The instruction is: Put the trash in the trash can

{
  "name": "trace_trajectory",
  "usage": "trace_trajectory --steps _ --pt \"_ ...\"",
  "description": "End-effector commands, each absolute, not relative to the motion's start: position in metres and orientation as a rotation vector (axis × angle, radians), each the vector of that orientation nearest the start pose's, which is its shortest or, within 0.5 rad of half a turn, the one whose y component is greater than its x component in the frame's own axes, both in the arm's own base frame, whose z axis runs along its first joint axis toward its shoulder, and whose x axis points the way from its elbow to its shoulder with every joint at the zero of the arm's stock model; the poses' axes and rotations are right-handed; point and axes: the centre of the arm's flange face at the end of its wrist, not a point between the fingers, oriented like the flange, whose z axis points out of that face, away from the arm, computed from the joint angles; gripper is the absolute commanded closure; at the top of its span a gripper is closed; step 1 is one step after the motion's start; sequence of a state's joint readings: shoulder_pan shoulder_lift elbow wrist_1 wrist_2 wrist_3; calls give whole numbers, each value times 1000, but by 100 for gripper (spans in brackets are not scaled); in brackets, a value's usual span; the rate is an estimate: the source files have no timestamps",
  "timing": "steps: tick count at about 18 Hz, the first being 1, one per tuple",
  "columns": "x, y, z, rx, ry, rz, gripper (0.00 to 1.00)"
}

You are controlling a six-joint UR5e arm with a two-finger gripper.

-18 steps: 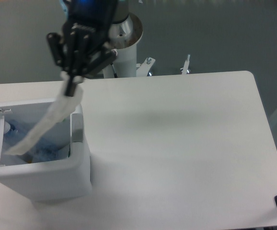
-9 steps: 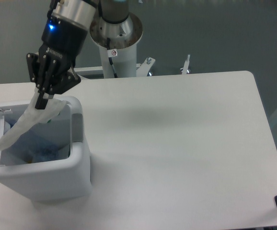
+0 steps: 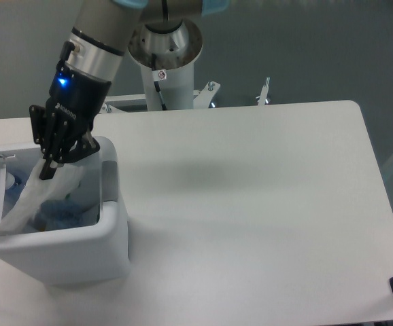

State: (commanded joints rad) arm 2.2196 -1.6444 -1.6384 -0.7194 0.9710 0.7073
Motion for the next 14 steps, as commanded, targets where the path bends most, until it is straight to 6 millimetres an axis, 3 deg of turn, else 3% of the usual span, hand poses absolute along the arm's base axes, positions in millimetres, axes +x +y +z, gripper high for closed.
trace_trajectory --steps 2,6,12,14 --pt "-209 540 545 -2238 244 51 0" --pt "-245 511 555 -2262 136 146 0" --pt "-338 462 548 -2354 -76 368 0" --pt "-357 452 541 -2376 -52 404 0"
